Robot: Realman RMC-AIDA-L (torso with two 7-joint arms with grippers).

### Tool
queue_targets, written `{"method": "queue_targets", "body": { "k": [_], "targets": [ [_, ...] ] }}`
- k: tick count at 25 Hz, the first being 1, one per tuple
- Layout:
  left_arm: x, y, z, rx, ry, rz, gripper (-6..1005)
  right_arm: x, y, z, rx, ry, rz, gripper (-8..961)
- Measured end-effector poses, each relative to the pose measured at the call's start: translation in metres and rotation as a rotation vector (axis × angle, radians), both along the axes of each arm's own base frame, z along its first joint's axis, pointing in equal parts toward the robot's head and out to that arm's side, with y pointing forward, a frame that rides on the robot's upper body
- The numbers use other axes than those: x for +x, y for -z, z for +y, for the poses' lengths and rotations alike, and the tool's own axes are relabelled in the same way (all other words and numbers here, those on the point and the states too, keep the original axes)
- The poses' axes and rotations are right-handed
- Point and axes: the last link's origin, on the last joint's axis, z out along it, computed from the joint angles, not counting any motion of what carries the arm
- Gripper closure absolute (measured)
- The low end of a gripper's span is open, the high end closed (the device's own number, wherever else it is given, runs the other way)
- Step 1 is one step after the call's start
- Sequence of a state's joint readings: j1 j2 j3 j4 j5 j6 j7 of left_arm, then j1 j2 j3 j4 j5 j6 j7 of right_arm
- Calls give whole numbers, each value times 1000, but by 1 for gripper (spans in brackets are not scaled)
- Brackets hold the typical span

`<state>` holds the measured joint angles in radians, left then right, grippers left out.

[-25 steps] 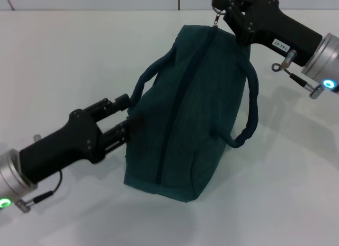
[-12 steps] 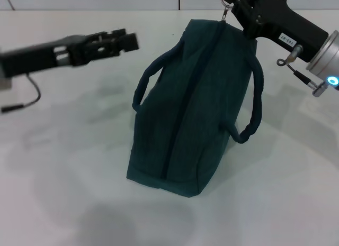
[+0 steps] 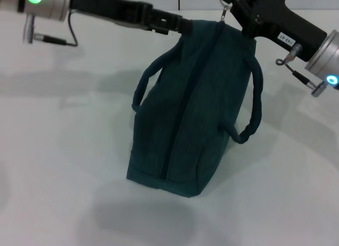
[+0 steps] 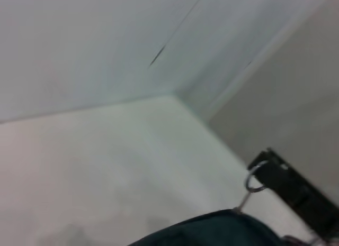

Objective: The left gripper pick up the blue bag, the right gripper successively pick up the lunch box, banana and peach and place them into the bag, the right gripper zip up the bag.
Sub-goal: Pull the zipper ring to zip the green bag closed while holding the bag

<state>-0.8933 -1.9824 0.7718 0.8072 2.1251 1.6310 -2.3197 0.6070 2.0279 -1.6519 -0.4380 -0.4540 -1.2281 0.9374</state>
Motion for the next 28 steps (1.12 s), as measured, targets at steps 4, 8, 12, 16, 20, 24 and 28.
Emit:
{"method": "queue_targets", "body": {
  "k": [4, 8, 12, 16, 20, 24, 28],
  "targets": [
    [12, 8, 6, -8, -22, 76, 134, 3, 1, 0, -5, 10, -5, 935],
    [14, 12, 10, 5, -39, 118, 155, 3, 3, -1, -12, 5, -8, 935],
    [15, 14, 10, -8, -61, 128, 176, 3, 3, -1, -14, 4, -10, 935],
    [14, 18, 9, -17, -69, 148, 196, 3, 4, -2, -15, 3, -10, 935],
    [14, 21, 9, 4, -49, 151, 217, 2, 4, -2, -15, 1, -10, 935],
    [14, 24, 8, 27, -4, 161, 238, 3, 4, -2, -16, 2, -10, 935],
    [14, 23, 9, 27, -3, 160, 363, 3, 4, -2, -16, 2, -10, 935]
  ]
}}
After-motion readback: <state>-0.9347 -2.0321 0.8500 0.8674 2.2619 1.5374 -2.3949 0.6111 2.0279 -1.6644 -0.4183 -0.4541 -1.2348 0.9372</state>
